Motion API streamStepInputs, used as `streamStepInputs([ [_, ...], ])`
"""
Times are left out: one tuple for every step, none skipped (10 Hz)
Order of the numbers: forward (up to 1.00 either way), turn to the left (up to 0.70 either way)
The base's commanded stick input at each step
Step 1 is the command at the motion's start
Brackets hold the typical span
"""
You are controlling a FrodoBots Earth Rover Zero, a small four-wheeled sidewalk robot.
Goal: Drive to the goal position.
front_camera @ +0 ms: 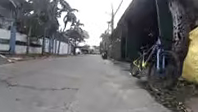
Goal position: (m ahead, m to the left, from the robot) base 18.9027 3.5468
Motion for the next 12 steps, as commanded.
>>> streamStepInputs([
  [1.00,0.04],
  [1.00,0.04],
  [1.00,0.04],
  [1.00,0.04],
  [1.00,0.04],
  [1.00,0.04],
  [1.00,0.04],
  [1.00,0.04],
  [1.00,0.04],
  [1.00,0.04],
  [1.00,0.04],
  [1.00,0.04],
])
